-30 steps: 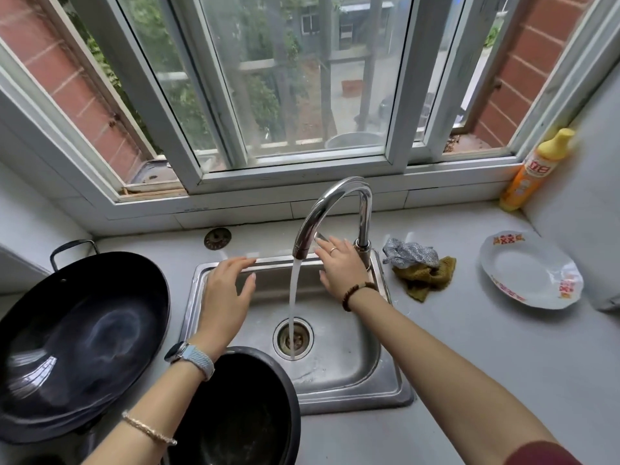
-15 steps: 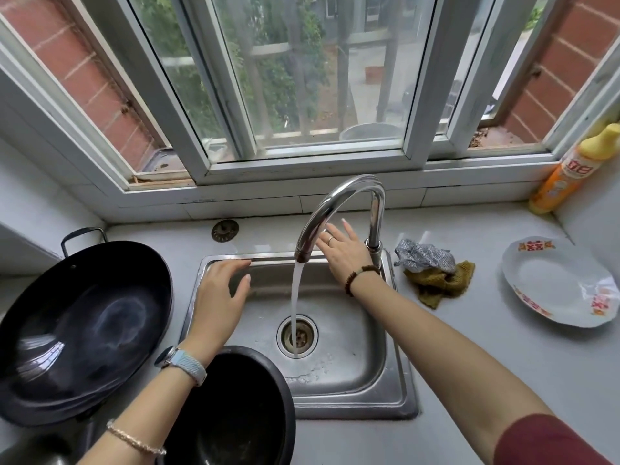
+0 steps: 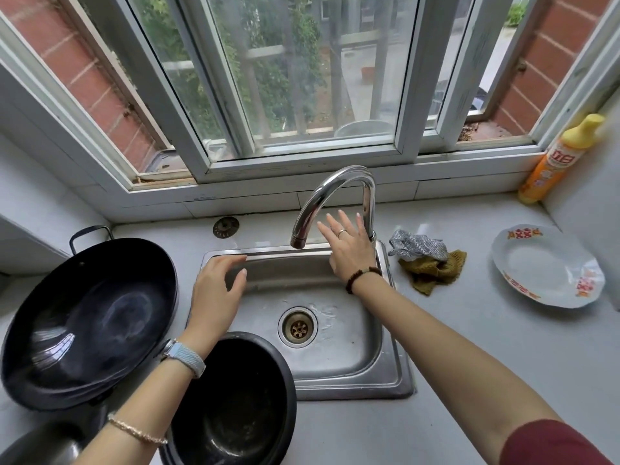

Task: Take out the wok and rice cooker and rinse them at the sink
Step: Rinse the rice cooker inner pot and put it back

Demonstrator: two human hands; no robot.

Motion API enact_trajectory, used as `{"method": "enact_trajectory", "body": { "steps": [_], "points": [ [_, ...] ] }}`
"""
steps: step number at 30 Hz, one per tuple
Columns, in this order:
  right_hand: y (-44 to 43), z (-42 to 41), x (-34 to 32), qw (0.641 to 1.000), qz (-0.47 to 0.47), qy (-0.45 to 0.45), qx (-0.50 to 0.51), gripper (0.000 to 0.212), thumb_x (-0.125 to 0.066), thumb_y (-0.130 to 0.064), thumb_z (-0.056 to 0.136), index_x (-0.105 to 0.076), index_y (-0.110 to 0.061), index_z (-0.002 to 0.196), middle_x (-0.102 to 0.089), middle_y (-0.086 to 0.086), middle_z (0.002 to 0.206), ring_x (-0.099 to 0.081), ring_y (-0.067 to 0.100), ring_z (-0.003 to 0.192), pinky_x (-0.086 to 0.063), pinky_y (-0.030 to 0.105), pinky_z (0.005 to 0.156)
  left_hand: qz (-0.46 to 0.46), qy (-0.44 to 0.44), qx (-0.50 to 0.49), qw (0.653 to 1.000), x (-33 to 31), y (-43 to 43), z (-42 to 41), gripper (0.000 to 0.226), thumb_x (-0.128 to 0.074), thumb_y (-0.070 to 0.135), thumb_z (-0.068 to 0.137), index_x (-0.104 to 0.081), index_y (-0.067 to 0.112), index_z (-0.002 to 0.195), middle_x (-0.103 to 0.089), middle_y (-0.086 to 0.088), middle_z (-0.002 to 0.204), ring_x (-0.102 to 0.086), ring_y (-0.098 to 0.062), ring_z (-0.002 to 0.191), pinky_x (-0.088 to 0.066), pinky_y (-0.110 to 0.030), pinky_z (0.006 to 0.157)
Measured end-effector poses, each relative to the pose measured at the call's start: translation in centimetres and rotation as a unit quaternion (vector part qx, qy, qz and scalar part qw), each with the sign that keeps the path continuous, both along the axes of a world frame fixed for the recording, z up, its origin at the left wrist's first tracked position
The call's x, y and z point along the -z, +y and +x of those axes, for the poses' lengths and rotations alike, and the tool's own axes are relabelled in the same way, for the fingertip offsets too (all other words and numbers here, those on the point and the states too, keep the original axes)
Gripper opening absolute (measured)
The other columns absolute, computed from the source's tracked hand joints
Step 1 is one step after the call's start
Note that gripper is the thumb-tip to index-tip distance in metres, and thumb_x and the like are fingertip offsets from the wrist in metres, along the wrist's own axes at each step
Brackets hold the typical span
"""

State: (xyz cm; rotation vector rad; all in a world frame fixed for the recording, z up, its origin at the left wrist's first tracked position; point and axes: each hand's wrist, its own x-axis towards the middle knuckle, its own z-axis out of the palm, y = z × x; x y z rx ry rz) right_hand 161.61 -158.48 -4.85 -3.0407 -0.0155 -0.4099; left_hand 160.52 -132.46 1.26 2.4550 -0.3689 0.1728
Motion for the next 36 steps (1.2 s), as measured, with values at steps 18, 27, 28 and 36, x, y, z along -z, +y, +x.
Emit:
{"method": "enact_trajectory", "body": {
  "steps": [18,27,28,36],
  "points": [
    [10.9,-16.0,-3.6,0.890,0.415,0.183,0.050,0.028,-0.064,-0.025,0.088,-0.063,-0.008,0.110,-0.068,0.006,0.107,-0.064,0.018,0.094,-0.050,0.031,0.088,-0.001,0.152,-0.186,0.971,2.4,13.0,-12.1,0.033,-0.059,0.012,0.091,-0.062,0.006,0.123,-0.058,-0.017,0.124,-0.053,-0.032,0.118,-0.038,-0.040,0.103],
    [13.6,-17.7,-1.3,0.880,0.393,0.244,0.107,0.031,-0.067,-0.025,0.084,-0.061,-0.013,0.111,-0.069,0.005,0.099,-0.064,0.023,0.095,-0.051,0.036,0.088,0.013,0.241,-0.200,0.950,5.2,14.6,-15.1,0.031,-0.060,0.015,0.091,-0.059,0.009,0.121,-0.067,-0.007,0.099,-0.063,-0.025,0.095,-0.045,-0.032,0.081],
    [13.8,-17.7,-1.2,0.878,0.398,0.244,0.112,0.030,-0.068,-0.023,0.083,-0.061,-0.013,0.111,-0.068,0.006,0.097,-0.064,0.024,0.093,-0.052,0.039,0.087,0.006,0.245,-0.209,0.947,5.2,14.6,-15.2,0.030,-0.059,0.014,0.091,-0.059,0.008,0.120,-0.068,-0.008,0.100,-0.062,-0.026,0.097,-0.044,-0.032,0.082],
    [14.5,-17.3,-1.1,0.878,0.391,0.243,0.134,0.029,-0.069,-0.020,0.081,-0.062,-0.005,0.105,-0.067,0.009,0.094,-0.065,0.028,0.088,-0.055,0.045,0.081,-0.039,0.279,-0.232,0.931,5.4,15.2,-15.0,0.018,-0.059,0.010,0.090,-0.063,0.009,0.107,-0.057,0.003,0.074,-0.061,-0.024,0.089,-0.052,-0.037,0.084]
  ]
}}
